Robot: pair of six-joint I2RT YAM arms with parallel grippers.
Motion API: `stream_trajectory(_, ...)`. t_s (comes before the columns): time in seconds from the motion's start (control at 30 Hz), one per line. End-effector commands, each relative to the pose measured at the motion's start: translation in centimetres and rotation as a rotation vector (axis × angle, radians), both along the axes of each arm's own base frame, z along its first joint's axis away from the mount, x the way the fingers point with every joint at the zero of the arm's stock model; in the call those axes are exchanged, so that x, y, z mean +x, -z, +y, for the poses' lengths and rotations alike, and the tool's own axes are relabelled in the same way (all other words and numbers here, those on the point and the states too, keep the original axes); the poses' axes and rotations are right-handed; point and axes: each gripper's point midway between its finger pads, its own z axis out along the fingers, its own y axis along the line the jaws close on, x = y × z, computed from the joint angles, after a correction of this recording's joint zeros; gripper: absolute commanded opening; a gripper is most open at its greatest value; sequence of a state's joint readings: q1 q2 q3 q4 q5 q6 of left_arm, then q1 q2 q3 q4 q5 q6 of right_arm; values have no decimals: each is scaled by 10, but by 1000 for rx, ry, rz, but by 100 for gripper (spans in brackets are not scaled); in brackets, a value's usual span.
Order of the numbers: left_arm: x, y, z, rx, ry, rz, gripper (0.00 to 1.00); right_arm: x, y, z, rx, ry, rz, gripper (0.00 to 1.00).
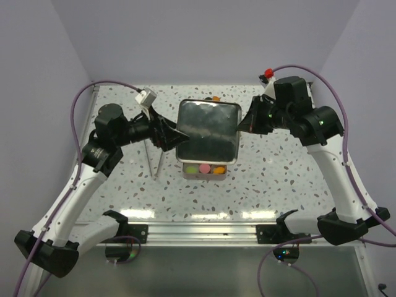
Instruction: Pack the cookies
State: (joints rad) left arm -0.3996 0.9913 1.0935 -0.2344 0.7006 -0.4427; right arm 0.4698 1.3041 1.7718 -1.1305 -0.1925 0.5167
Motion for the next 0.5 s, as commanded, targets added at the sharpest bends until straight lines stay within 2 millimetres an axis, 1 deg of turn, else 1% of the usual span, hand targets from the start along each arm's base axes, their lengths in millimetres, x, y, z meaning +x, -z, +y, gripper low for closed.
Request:
stream_trajectory(0.0,9,-18,-8,-39,33,-72,93,1,-19,13,93,-40,-34,0)
stream_trajectory(0.03,9,-22,-11,-54,52,-83,86,2,-20,14,99,-41,-36,0)
stream_trajectory(0.07,5,-24,-14,-72,89,-70,79,2,-19,15,102,-39,-33,0)
stream_trajectory(0.1,5,-28,-18,-90,113,-83,69,3,-20,16,110,-35,-34,0)
stream_trajectory(0.13,2,-28,-20,-101,134,-65,53,6,-18,17,113,-34,-33,0)
stream_trajectory(0.2,-2,-35,-24,-120,172,-98,37,9,-16,20,127,-27,-25,0)
stream_trajectory(0.23,-3,-36,-25,-120,176,-104,14,12,-14,22,129,-28,-15,0)
stream_trajectory(0.27,-2,-36,-24,-117,168,-109,3,13,-13,23,128,-23,-12,6)
stream_trajectory(0.3,-2,-36,-23,-109,157,-105,0,16,-15,24,132,-18,-12,20)
stream_trajectory(0.33,0,-37,-22,-100,149,-127,0,17,-14,23,128,-15,-9,38)
stream_trajectory(0.37,2,-33,-20,-83,129,-110,0,20,-12,23,117,-12,-3,65)
stream_trajectory(0.4,2,-33,-18,-71,117,-104,0,23,-18,20,103,4,-27,71)
stream_trajectory(0.47,10,-31,-14,-39,70,-124,0,26,-15,13,66,28,-18,80)
